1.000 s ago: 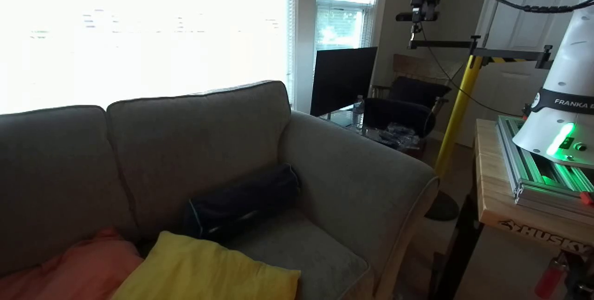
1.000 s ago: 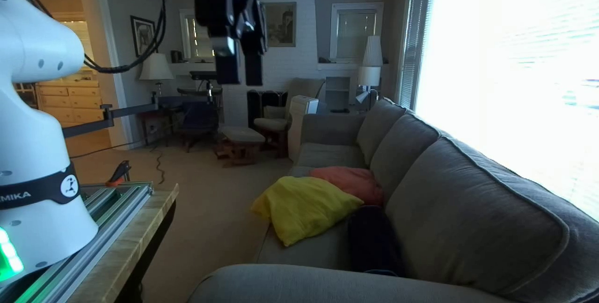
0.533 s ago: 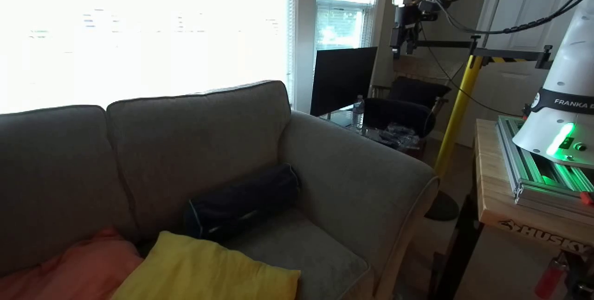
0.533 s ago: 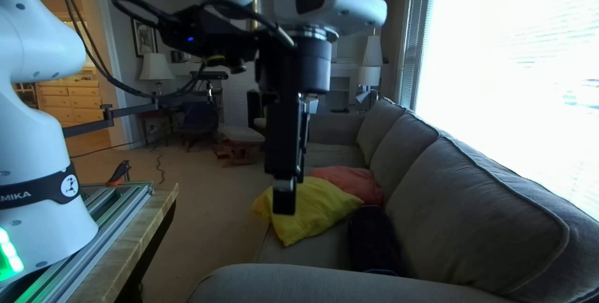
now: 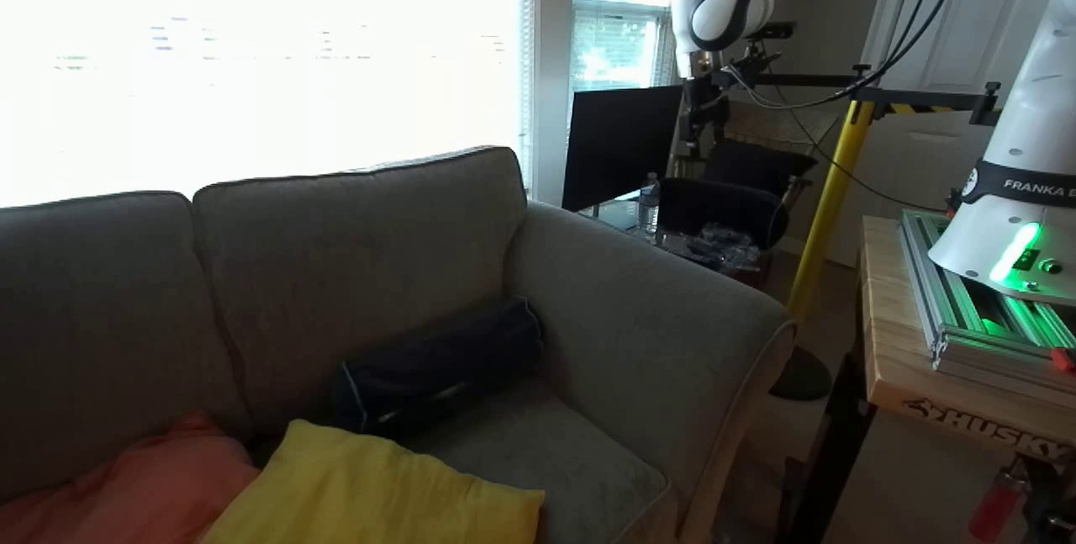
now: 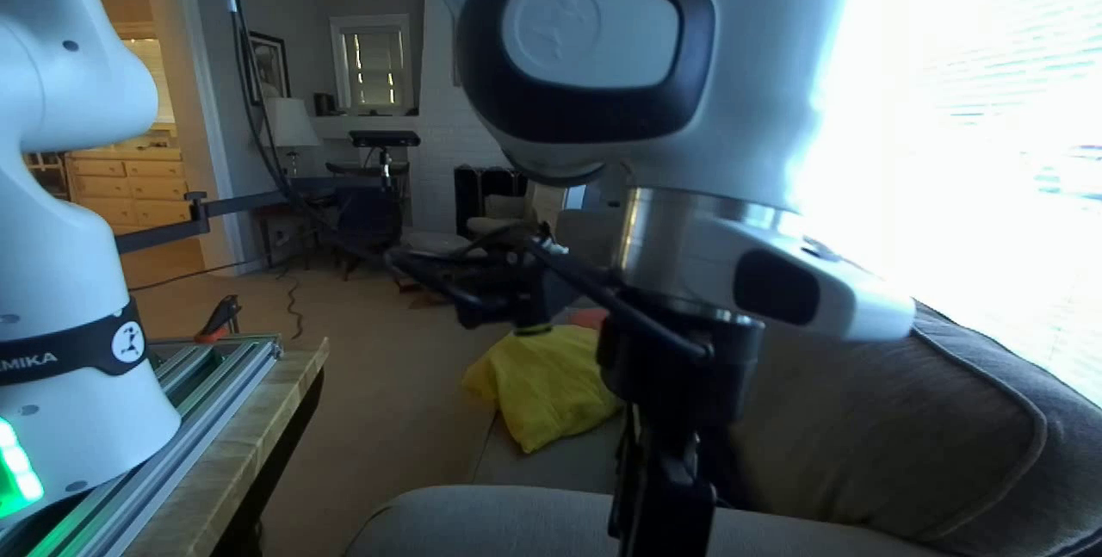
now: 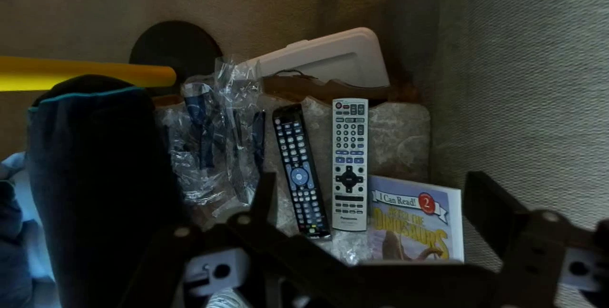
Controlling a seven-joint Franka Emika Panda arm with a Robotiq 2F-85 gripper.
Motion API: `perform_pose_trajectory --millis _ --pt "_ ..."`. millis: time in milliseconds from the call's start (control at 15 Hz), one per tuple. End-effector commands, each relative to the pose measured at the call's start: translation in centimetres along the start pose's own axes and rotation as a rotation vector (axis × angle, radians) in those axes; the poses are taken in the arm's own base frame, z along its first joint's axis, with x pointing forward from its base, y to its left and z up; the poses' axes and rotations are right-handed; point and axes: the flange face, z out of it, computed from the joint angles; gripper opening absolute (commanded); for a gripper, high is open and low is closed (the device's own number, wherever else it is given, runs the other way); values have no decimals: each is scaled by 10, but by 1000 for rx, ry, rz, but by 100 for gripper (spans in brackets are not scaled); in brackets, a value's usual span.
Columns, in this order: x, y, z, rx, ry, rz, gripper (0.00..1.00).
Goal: Pick up the grey remote control from the table and put it on the right armrest of the sofa.
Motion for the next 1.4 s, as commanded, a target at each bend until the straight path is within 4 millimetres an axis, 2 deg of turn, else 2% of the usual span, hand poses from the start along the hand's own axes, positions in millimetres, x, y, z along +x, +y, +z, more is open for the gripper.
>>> perform_pose_trajectory --millis 0,200,333,600,800,1000,1200,1333 --pt "8 -1 7 -9 -12 -2 100" --pt "20 -5 15 -22 -24 -8 100" --pt "16 -4 13 -33 -20 30 100" --pt "36 -30 43 -48 -50 63 100" --pt "55 -54 77 -86 -69 66 100" --pt "79 -73 119 -143 -107 -13 100" --pt "102 -81 168 -180 -157 -75 100" --pt "114 -78 196 -208 -195 -108 100"
